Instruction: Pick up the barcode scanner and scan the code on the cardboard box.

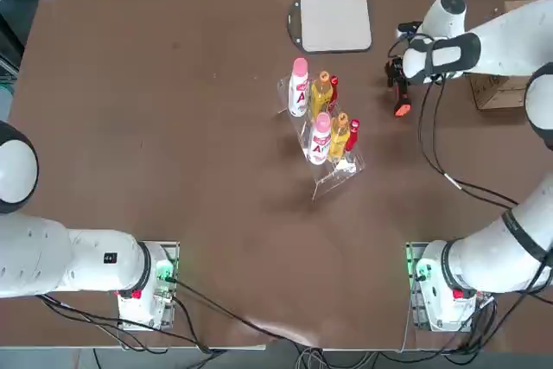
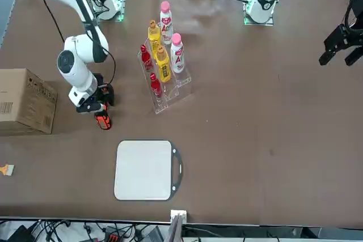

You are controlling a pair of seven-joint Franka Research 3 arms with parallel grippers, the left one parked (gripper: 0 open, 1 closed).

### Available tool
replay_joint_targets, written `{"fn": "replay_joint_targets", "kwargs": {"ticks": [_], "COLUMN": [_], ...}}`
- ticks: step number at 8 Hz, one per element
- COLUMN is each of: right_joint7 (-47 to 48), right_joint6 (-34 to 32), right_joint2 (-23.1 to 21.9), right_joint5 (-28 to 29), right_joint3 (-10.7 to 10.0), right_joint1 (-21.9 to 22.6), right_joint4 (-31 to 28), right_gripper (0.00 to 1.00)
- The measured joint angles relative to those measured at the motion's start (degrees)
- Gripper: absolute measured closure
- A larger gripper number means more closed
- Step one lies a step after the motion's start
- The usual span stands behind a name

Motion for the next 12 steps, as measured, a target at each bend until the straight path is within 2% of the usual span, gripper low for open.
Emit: {"fn": "replay_joint_targets", "kwargs": {"ticks": [1,4,9,10,12], "right_joint7": [0.0,-1.8,-2.4,-2.4,-2.4], "right_joint6": [0.2,0.2,-1.1,-5.4,-19.4], "right_joint2": [0.2,0.2,-0.9,-3.4,-10.6], "right_joint5": [0.0,0.0,0.0,0.0,0.0], "right_joint3": [0.0,-0.1,-0.2,-0.3,-1.0], "right_joint1": [0.0,-0.1,-0.1,-0.1,-0.8], "right_joint4": [0.0,0.2,1.2,2.8,8.2], "right_gripper": [0.02,0.56,0.56,0.56,0.56]}}
